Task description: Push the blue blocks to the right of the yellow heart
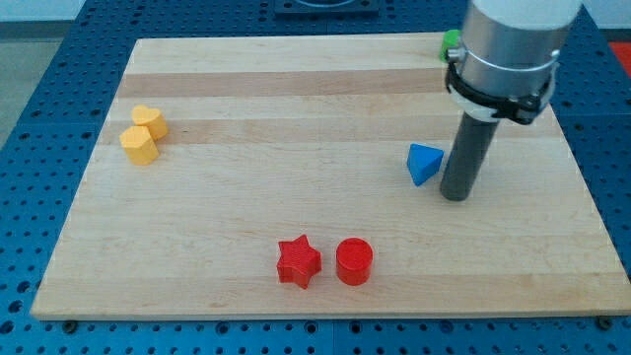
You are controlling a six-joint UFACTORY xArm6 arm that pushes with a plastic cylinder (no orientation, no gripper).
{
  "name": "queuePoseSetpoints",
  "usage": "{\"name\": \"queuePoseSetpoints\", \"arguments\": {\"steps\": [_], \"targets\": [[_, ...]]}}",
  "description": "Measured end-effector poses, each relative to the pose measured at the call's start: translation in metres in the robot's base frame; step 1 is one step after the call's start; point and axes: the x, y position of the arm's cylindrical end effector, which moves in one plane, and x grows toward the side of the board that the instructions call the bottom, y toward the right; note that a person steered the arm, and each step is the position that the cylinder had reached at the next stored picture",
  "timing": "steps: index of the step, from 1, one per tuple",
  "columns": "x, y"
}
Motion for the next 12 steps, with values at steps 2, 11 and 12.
{"name": "queuePoseSetpoints", "arguments": {"steps": [2, 11, 12], "targets": [[-0.023, 0.067], [-0.04, 0.009], [-0.036, -0.002]]}}
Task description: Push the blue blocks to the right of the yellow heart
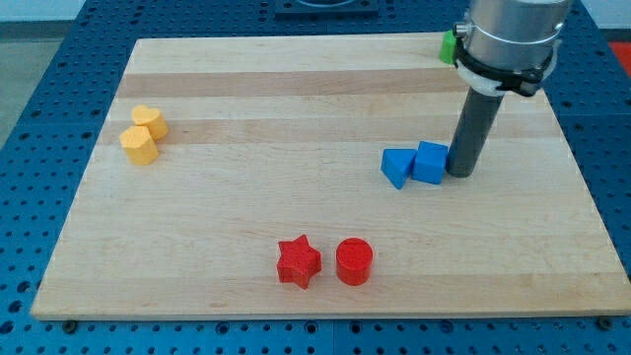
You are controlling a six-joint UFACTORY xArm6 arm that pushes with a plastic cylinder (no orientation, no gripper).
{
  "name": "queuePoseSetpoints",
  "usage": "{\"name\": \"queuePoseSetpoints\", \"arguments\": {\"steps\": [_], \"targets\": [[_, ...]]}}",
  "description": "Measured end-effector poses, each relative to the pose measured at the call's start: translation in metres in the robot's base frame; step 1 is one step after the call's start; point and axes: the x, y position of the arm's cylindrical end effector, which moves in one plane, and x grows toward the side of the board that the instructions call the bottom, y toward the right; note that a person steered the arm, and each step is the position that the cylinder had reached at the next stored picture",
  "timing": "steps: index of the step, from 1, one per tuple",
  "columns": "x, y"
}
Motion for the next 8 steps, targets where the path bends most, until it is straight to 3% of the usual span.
{"name": "queuePoseSetpoints", "arguments": {"steps": [8], "targets": [[0.016, -0.165]]}}
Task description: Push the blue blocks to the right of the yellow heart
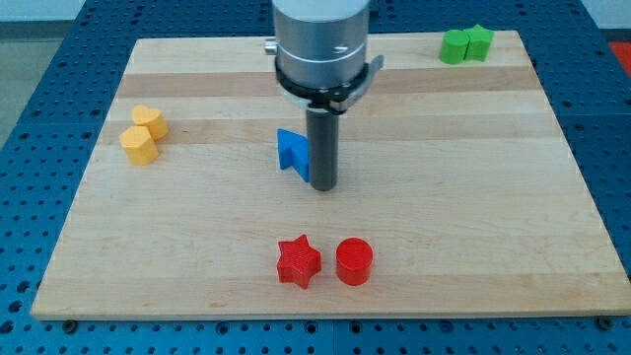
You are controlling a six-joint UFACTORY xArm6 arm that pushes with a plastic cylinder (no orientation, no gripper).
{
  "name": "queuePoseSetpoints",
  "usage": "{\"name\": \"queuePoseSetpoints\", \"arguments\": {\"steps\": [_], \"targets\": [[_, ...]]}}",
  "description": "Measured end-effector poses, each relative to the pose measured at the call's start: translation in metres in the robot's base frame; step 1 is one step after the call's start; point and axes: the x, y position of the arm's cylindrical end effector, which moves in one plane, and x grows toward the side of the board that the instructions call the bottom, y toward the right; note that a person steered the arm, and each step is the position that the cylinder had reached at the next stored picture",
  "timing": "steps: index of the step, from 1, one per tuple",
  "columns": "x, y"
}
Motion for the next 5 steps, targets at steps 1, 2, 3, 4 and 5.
{"name": "queuePoseSetpoints", "arguments": {"steps": [1, 2, 3, 4, 5], "targets": [[0.0, -0.015], [-0.005, -0.016], [-0.02, -0.016], [-0.039, -0.016], [-0.057, -0.017]]}}
